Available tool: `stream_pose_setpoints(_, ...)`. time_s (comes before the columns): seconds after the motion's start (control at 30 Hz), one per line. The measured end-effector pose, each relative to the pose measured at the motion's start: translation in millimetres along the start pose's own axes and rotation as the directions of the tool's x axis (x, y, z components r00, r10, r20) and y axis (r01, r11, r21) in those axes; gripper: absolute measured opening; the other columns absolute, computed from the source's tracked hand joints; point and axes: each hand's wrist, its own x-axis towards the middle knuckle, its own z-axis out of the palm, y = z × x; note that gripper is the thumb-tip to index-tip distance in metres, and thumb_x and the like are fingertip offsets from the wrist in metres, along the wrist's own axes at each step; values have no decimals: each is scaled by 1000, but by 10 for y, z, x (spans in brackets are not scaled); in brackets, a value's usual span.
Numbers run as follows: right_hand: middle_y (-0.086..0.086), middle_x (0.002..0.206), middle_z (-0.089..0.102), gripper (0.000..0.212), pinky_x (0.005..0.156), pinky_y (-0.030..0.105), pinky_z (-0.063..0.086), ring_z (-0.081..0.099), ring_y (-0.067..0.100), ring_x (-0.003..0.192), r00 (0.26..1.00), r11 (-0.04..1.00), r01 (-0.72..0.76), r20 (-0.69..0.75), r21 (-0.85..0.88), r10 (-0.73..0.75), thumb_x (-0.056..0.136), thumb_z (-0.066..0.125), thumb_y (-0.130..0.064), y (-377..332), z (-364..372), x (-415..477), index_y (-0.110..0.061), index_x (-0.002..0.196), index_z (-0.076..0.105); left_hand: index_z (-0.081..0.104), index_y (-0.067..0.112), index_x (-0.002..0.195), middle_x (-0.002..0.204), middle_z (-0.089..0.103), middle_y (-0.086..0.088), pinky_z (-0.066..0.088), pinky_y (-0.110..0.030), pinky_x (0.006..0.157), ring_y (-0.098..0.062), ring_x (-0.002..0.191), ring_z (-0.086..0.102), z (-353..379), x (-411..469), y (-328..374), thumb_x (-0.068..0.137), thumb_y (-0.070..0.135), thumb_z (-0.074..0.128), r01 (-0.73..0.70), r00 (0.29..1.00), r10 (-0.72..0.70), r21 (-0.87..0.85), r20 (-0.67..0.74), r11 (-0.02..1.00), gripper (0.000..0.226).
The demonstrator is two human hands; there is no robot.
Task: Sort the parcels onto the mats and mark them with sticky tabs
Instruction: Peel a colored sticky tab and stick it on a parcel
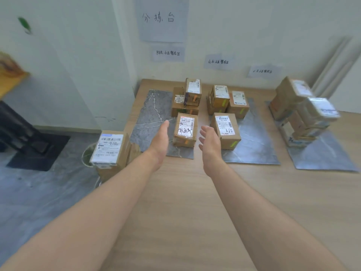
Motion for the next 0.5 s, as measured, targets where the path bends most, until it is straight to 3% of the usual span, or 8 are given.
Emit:
stream_pose_setpoints(0.17,-12,113,65,19,114,43,42,59,15,119,1000,999,19,8,40,-19,102,46,-38,53,-99,-630,-34,97,63,24,25,158,164,25,1,19,-46,124,-26,151,23,-133,-496,-115,103,58,28,-55,995,56,-18,87,998,64)
stream_pose_setpoints(0.27,-7,112,66,20,111,42,45,60,19,119,1000,999,-3,5,46,3,102,48,-36,191,-123,-930,-30,96,66,27,24,157,163,28,1,21,-44,124,-26,150,26,-259,-793,-255,103,60,26,-60,992,62,-20,107,998,65)
stream_pose_setpoints(0.37,1,123,66,26,109,43,46,60,22,119,999,999,-12,39,30,11,102,48,-35,344,-106,-1202,-22,115,66,29,24,157,160,34,0,21,-43,123,-26,149,28,-461,-1031,-439,104,58,24,-52,994,54,-25,91,998,63)
stream_pose_setpoints(0.5,3,126,65,35,108,43,47,61,21,117,993,1000,-19,116,6,18,103,44,-34,586,-82,-1491,-17,125,65,43,18,149,142,53,0,31,-38,113,-23,135,45,-711,-1321,-694,104,58,23,-14,999,15,-36,45,999,63)
